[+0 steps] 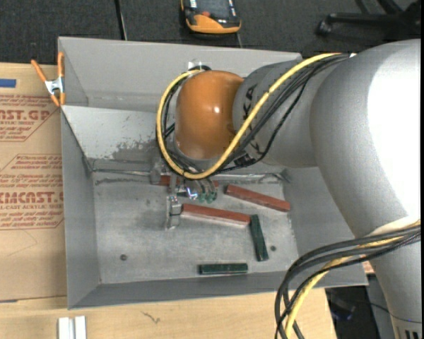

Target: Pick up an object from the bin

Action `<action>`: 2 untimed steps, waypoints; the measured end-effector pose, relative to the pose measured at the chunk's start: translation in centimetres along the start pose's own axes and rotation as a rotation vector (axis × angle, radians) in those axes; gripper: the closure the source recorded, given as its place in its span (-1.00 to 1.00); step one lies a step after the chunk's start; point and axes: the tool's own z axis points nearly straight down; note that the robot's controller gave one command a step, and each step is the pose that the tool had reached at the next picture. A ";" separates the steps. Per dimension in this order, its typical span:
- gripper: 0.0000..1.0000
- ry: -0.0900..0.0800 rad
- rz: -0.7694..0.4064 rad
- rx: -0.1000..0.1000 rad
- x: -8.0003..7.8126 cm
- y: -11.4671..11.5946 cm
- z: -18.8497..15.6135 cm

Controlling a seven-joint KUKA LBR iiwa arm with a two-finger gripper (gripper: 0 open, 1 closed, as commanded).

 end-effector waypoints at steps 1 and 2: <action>1.00 -0.005 0.375 -0.001 2.9 -10.0 2.3; 1.00 -0.005 0.376 -0.001 2.9 -10.0 2.3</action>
Offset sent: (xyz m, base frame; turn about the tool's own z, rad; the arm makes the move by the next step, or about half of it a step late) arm 0.0000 0.0000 0.0000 0.0000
